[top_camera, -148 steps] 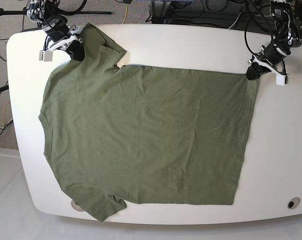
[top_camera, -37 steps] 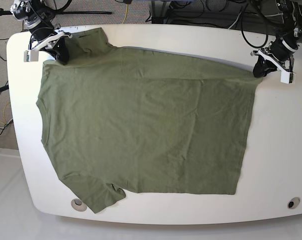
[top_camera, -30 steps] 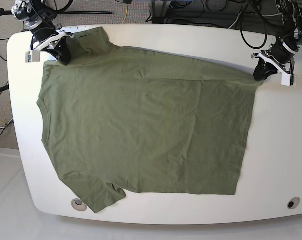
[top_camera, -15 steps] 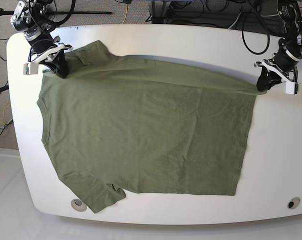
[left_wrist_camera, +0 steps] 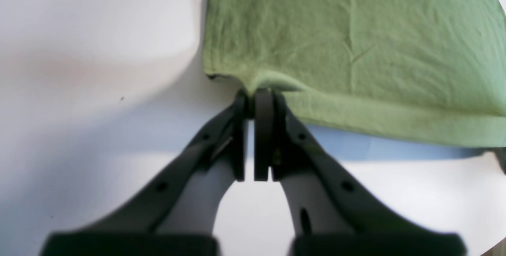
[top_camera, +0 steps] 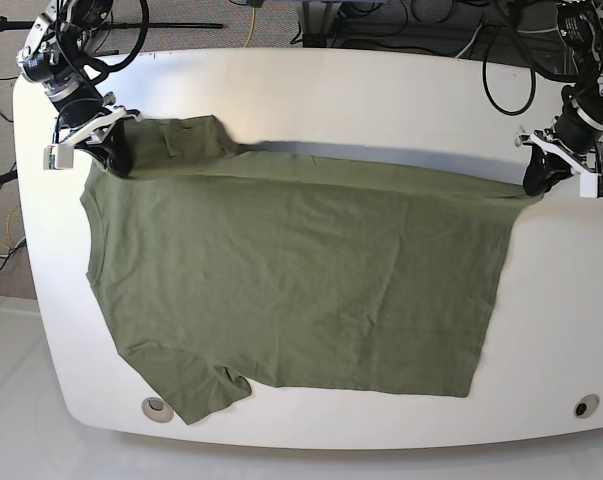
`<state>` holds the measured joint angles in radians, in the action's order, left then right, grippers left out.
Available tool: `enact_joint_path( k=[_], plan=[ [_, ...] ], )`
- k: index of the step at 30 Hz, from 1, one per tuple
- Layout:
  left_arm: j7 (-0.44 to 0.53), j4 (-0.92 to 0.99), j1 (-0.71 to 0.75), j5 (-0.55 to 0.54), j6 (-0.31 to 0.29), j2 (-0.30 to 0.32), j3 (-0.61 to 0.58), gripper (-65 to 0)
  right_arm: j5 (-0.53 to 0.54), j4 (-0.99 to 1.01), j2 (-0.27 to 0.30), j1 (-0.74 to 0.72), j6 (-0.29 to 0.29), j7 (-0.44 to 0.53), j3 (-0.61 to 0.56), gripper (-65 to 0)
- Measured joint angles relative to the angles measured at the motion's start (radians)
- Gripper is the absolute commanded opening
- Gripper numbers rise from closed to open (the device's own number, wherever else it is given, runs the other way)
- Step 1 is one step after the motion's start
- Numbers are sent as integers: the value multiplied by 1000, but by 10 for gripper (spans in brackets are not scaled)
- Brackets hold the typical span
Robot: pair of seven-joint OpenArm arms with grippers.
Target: Fold the T-shirt properly
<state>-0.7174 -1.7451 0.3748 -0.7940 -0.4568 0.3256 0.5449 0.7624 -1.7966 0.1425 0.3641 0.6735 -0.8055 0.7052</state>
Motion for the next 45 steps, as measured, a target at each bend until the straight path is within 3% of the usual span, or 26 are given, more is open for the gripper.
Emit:
enact_joint_path(
  k=[12,19,28,45],
  plan=[
    [-16,4,-19,-6,3,2,-17,-650,25,3,2,-9,7,-8,21,-650],
    [-3,58,-112,9,68,2,-16,-650,-7,37,16,-87,7,-14,-33,-650],
    [0,97,-135,26,109,2,-16,-650,-32,107,49,-129,6,6,-71,-650],
    [35,230,-222,36,125,15,-96,-650,-108,180,51,-215,4,60,-84,-650]
  ],
)
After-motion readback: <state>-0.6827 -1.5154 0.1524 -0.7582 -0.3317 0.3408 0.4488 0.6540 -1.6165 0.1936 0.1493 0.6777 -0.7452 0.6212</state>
